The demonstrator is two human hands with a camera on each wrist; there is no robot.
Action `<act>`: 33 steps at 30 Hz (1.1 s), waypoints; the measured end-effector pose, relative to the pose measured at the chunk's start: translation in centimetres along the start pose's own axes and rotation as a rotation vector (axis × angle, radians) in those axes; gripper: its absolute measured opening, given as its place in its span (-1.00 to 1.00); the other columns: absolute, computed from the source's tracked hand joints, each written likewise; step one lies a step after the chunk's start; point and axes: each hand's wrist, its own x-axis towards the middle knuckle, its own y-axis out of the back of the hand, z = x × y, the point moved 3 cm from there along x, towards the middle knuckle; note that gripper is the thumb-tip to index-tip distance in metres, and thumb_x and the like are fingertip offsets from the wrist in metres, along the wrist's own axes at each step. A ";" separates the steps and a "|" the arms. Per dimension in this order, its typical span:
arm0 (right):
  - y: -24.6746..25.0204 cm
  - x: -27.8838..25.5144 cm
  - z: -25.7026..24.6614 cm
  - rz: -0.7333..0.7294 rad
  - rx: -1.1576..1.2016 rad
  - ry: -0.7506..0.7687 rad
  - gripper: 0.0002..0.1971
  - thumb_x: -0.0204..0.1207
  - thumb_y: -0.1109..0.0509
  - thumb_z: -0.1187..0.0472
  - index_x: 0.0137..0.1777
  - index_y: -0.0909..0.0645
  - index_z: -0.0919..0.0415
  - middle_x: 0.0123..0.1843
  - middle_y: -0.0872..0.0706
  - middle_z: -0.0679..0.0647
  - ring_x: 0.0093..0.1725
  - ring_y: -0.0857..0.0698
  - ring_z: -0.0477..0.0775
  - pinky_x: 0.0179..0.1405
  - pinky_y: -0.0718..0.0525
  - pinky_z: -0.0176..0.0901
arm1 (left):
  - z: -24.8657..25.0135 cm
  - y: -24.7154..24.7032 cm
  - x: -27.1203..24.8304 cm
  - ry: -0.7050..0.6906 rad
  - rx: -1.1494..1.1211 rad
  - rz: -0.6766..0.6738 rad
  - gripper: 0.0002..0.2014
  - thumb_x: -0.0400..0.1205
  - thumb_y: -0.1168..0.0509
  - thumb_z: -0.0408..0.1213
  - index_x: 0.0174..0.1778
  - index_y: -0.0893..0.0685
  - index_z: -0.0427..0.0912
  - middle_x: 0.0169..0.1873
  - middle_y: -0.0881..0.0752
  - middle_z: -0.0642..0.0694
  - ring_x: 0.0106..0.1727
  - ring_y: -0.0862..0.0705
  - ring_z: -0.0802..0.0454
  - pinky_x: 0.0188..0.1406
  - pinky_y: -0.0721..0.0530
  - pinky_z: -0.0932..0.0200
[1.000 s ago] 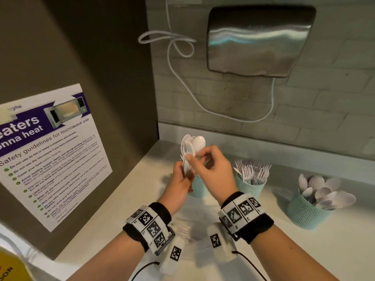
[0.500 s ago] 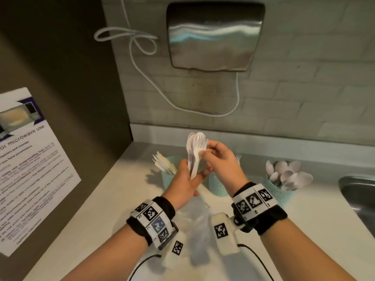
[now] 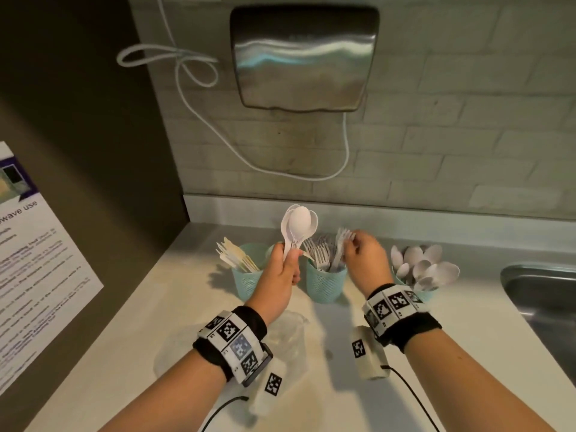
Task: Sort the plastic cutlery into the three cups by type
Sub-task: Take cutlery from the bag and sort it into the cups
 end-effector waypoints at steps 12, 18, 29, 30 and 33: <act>0.6 -2.7 -0.7 -0.062 0.100 0.232 -0.53 0.43 -0.29 -0.03 0.36 -0.51 0.00 0.06 -0.52 0.02 0.03 -0.58 -0.01 0.07 -0.54 -0.20 | 0.3 -1.6 0.4 -0.013 -0.101 -0.067 -0.82 0.78 0.00 -0.21 0.15 -0.44 -0.19 -0.23 -0.50 -0.11 -0.22 -0.51 0.02 -0.15 -0.61 0.17; 3.3 -2.9 -2.1 -0.231 0.493 0.107 -0.75 0.47 -0.50 0.04 -0.04 -0.64 0.23 -0.12 -0.61 0.19 -0.24 -0.61 -0.11 -0.21 -0.56 -0.31 | 1.6 -6.9 0.9 0.004 0.018 -0.246 -0.72 0.76 0.06 -0.42 0.19 -0.38 0.06 -0.25 -0.48 -0.03 -0.31 -0.45 0.13 -0.37 -0.52 0.38; 11.1 -0.1 6.7 0.122 0.341 -0.165 -0.75 0.68 -0.22 0.19 -0.13 -0.57 0.36 -0.29 -0.66 0.29 -0.45 -0.63 0.01 -0.54 -0.55 -0.32 | 0.9 -15.6 3.1 -0.127 0.755 -0.479 -0.53 0.62 -0.34 -0.20 0.46 -0.45 -0.07 0.37 -0.43 -0.12 0.44 -0.38 -0.11 0.46 -0.41 -0.10; 11.4 0.0 7.3 0.134 0.320 -0.172 -0.75 0.66 -0.24 0.22 -0.15 -0.57 0.40 -0.31 -0.66 0.31 -0.50 -0.63 -0.03 -0.58 -0.56 -0.33 | 0.5 -16.1 3.2 -0.142 0.802 -0.477 -0.57 0.63 -0.31 -0.15 0.44 -0.47 -0.05 0.38 -0.42 -0.09 0.44 -0.36 -0.10 0.44 -0.43 -0.12; 12.0 0.0 8.7 0.159 0.187 -0.166 -0.72 0.61 -0.32 0.17 -0.04 -0.61 0.46 -0.27 -0.72 0.29 -0.44 -0.70 -0.02 -0.53 -0.63 -0.27 | 0.2 -16.7 3.3 -0.206 0.842 -0.443 -0.67 0.63 -0.29 -0.04 0.30 -0.57 -0.01 0.33 -0.49 -0.02 0.35 -0.41 -0.05 0.31 -0.51 -0.07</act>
